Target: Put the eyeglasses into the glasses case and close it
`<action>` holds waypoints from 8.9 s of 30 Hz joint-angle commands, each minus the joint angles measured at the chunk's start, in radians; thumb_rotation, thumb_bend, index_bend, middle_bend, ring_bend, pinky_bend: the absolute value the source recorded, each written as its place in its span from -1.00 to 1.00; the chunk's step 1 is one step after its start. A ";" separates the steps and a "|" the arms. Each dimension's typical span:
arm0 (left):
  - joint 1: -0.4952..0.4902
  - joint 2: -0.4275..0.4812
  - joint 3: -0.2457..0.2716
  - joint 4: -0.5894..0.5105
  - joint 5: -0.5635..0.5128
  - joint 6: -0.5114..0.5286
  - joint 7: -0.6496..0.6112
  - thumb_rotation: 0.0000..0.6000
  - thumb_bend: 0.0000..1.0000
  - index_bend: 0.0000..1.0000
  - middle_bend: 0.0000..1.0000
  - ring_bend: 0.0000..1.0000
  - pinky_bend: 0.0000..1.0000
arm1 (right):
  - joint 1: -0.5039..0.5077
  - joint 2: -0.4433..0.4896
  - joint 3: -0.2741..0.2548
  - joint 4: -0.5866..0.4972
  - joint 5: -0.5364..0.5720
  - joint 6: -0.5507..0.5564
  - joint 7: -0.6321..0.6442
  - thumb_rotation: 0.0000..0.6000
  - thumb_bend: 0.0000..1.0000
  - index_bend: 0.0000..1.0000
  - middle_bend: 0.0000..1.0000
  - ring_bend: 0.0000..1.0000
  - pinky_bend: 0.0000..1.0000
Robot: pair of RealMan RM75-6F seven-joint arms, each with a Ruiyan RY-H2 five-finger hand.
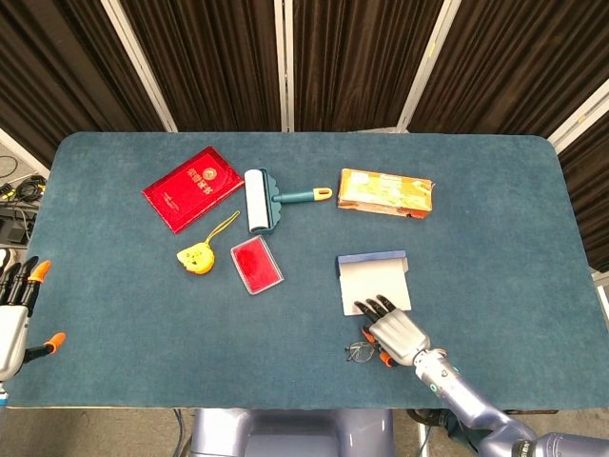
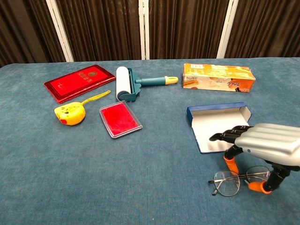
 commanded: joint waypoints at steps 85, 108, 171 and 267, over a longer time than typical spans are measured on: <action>-0.052 -0.018 -0.027 0.044 -0.143 -0.065 0.003 1.00 -1.00 -1.00 -1.00 -1.00 -1.00 | 0.262 -0.232 0.175 0.367 0.459 0.074 -0.039 1.00 -1.00 -1.00 -1.00 -1.00 -1.00; -0.071 -0.028 -0.038 0.067 -0.206 -0.091 0.008 1.00 -1.00 -1.00 -1.00 -1.00 -1.00 | 0.301 -0.309 0.235 0.573 0.467 0.037 0.007 1.00 -1.00 -1.00 -1.00 -1.00 -1.00; -0.053 -0.003 -0.008 0.031 -0.119 -0.059 -0.025 1.00 -1.00 -1.00 -1.00 -1.00 -1.00 | 0.078 -0.222 0.031 0.371 0.022 0.184 0.004 1.00 -0.96 -0.79 -1.00 -1.00 -1.00; -0.055 -0.001 0.000 0.025 -0.113 -0.066 -0.026 1.00 -1.00 -1.00 -1.00 -1.00 -1.00 | 0.033 0.050 -0.088 0.131 -0.309 0.209 -0.058 1.00 -0.04 0.35 -0.91 -1.00 -1.00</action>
